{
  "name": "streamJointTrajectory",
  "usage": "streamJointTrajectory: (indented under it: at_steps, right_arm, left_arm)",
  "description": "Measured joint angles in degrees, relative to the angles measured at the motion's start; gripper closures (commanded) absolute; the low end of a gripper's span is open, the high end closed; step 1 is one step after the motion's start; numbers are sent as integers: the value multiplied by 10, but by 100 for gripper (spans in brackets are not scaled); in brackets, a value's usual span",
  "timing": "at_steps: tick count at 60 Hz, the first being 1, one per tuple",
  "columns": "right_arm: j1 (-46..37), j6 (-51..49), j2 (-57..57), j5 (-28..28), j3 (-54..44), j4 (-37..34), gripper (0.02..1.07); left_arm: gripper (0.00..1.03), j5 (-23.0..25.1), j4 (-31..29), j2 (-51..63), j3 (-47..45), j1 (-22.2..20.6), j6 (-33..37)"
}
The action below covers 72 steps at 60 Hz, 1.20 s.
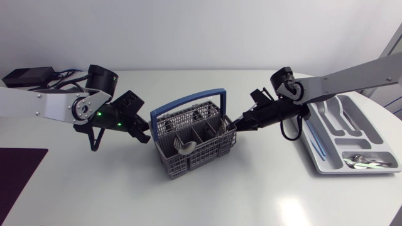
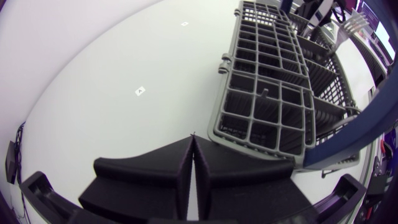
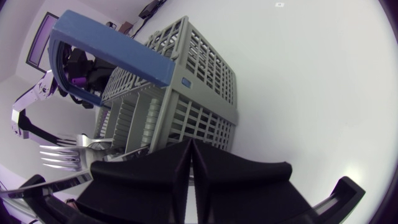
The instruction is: Sort the cutlery from the basket into the organizer compartments.
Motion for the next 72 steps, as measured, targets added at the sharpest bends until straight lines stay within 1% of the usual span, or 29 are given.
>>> streamJointTrajectory:
  at_steps: [16, 31, 38, 44, 49, 54, 58, 60, 67, 72]
  right_arm:
    - [2, 0, -67, 1, -78, -2, 98]
    - [13, 3, -86, 6, -98, 5, 98]
    - [2, 3, -98, 6, -109, 5, 98]
    - [-18, 1, -118, 18, -122, 5, 98]
    - [-35, -3, -139, 37, -134, 5, 98]
    - [-43, -9, -171, 57, -151, 14, 98]
    - [-45, -15, -208, 72, -164, 16, 97]
    - [-45, -18, -223, 78, -169, 17, 95]
    - [-45, -33, -272, 103, -186, 18, 95]
    - [-47, -45, -307, 121, -199, 17, 88]
  left_arm:
    - [100, 8, 0, 45, 59, -1, -11]
    - [100, 15, 3, 90, 108, 1, -11]
    - [100, 34, -3, 91, 109, 16, -11]
    - [100, 50, -19, 86, 108, 42, -10]
    - [100, 57, -24, 65, 97, 60, -10]
    - [99, 60, -27, 25, 76, 66, -6]
    - [98, 64, -27, -27, 50, 66, 1]
    - [97, 65, -28, -49, 40, 66, 3]
    - [97, 69, -34, -115, 11, 63, 7]
    - [97, 69, -53, -155, -2, 53, 10]
